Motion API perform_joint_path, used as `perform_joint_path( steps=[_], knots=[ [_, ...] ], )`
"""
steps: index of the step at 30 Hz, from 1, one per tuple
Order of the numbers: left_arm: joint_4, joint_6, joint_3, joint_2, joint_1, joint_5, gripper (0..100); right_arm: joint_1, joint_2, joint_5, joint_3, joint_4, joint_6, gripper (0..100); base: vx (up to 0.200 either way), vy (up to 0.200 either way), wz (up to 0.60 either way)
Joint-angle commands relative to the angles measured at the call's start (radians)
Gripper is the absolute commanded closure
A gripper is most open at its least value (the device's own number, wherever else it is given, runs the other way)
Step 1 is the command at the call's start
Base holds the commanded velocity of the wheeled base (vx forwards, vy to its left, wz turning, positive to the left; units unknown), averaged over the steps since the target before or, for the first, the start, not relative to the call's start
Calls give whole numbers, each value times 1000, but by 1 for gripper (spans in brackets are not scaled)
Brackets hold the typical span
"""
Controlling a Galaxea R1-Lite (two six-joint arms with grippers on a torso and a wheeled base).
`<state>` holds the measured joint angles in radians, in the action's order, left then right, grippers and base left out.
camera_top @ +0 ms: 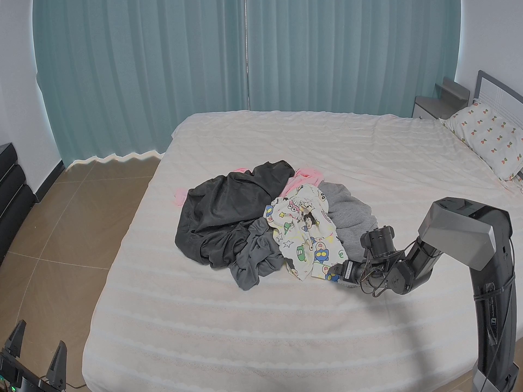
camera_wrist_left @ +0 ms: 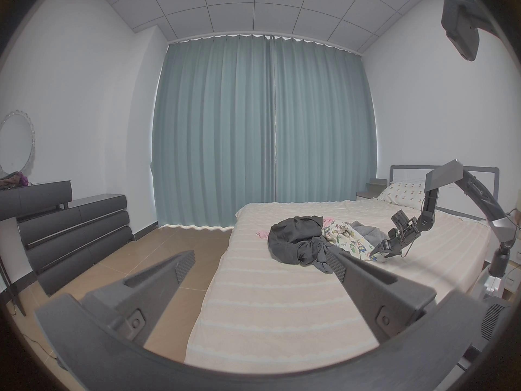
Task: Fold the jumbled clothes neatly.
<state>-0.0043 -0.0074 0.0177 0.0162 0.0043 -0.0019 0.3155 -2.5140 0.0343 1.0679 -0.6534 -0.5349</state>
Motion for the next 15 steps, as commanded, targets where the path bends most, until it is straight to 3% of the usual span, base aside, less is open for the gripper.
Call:
perform_joint_path(
  steps=[1, 2, 3, 15],
  knots=[
    [0, 0, -18, -15, 0, 0, 0, 5, -26, -1, 32, -2, 1, 0, 0, 0, 0],
    [0, 0, -18, -15, 0, -1, 0, 7, -28, -1, 37, 0, 1, 0, 0, 0, 0],
    [0, 0, -18, -15, 0, 0, 0, 8, -28, -1, 40, 0, 3, 100, 0, 0, 0],
    [0, 0, -18, -15, 0, -1, 0, 13, -6, 19, 9, -9, -2, 100, 0, 0, 0]
  ],
)
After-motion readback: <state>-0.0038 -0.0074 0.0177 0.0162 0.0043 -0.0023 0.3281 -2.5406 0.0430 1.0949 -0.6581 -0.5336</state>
